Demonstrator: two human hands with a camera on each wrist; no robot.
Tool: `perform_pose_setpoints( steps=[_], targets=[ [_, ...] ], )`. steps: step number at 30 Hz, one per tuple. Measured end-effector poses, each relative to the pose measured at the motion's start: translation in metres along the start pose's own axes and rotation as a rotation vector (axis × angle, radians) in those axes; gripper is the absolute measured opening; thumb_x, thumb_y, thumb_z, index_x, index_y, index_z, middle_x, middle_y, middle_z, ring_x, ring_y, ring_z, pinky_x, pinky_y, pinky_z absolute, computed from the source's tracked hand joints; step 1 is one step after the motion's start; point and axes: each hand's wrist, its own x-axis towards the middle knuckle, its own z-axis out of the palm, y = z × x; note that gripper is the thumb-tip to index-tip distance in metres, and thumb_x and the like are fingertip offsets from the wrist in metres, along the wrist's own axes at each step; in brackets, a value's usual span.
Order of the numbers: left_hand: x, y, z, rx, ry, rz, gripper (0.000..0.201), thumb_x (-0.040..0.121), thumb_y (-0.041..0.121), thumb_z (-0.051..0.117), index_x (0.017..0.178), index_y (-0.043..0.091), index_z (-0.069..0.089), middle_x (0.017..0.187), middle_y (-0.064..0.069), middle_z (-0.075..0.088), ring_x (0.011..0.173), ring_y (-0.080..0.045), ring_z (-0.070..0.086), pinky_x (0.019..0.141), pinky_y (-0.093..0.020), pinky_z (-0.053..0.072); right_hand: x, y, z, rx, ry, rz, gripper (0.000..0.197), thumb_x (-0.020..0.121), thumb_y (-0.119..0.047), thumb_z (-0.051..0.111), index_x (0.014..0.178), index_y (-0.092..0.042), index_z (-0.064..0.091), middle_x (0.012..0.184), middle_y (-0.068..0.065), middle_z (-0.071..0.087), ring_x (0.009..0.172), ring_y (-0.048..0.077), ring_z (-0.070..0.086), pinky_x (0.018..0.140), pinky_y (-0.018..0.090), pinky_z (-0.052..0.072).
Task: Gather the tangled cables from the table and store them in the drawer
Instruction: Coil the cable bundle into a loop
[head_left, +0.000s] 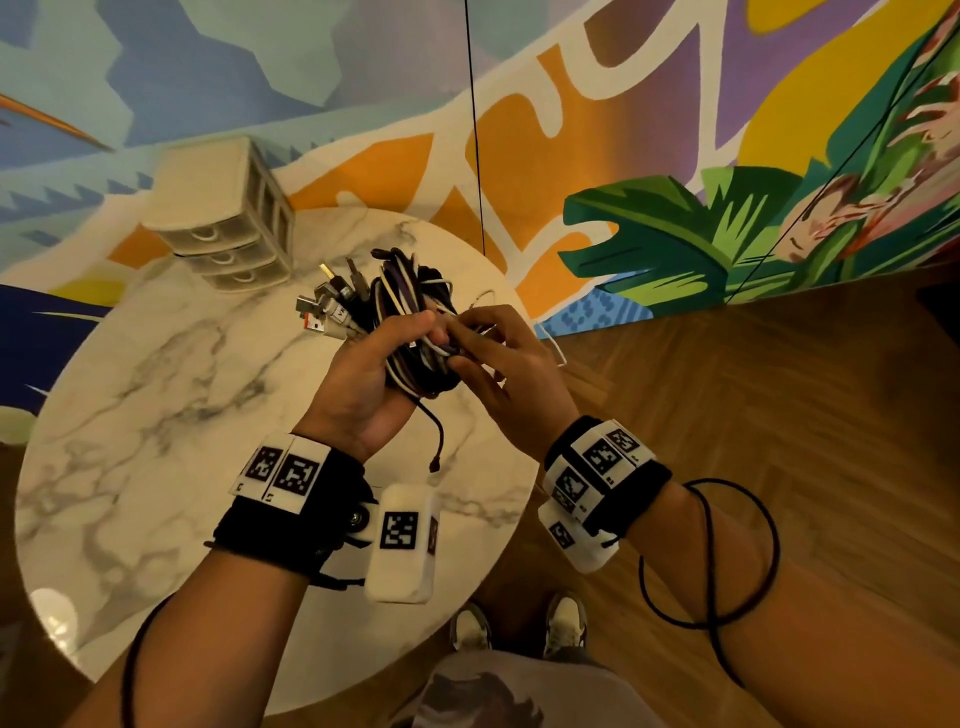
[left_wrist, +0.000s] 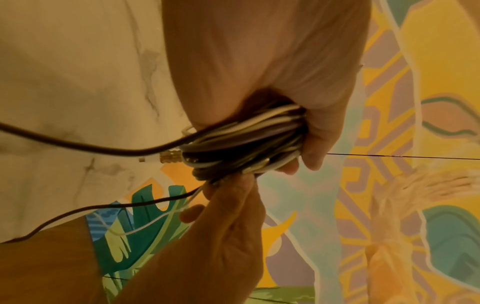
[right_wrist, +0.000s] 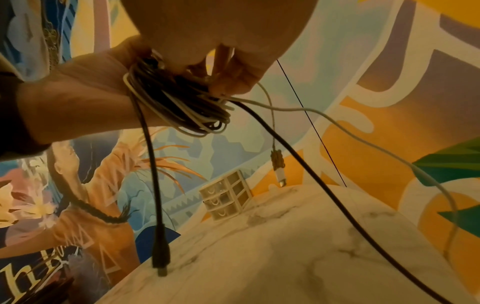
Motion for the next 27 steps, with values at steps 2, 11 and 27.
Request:
perform_pose_setpoints(
  steps=[2, 11, 27],
  targets=[
    [0.0, 0.001, 0.001, 0.0, 0.007, -0.011, 0.008, 0.079, 0.013, 0.055, 0.083, 0.009, 0.061, 0.071, 0.002, 0.061, 0.073, -0.012, 0.061, 0.076, -0.033, 0.042, 0.0, 0.005, 0.003, -0.015, 0.022, 0.014, 0.036, 0.091, -0.026, 0.055, 0.119, -0.008, 0.065, 0.112, 0.011, 0.056, 0.096, 0.014, 0.053, 0.081, 0.012, 0.043],
    [0.0, 0.006, -0.008, 0.084, -0.179, 0.064, 0.009, 0.064, 0.02, 0.073, 0.063, 0.015, 0.065, 0.063, -0.001, 0.063, 0.083, -0.019, 0.066, 0.089, -0.031, 0.05, -0.008, 0.033, -0.02, -0.202, -0.196, 0.186, 0.062, 0.071, -0.055, 0.07, 0.125, -0.028, 0.054, 0.133, -0.002, 0.046, 0.118, 0.02, 0.041, 0.095, 0.033, 0.037],
    [-0.019, 0.003, 0.013, 1.049, -0.42, -0.399, 0.012, 0.073, -0.008, 0.067, 0.077, -0.013, 0.058, 0.064, -0.031, 0.055, 0.054, -0.026, 0.052, 0.052, -0.03, 0.047, 0.06, 0.023, -0.056, -0.462, -0.859, 0.415, 0.024, 0.084, -0.03, 0.068, 0.074, -0.008, 0.065, 0.066, 0.004, 0.059, 0.064, 0.02, 0.052, 0.057, 0.028, 0.039]
  ],
)
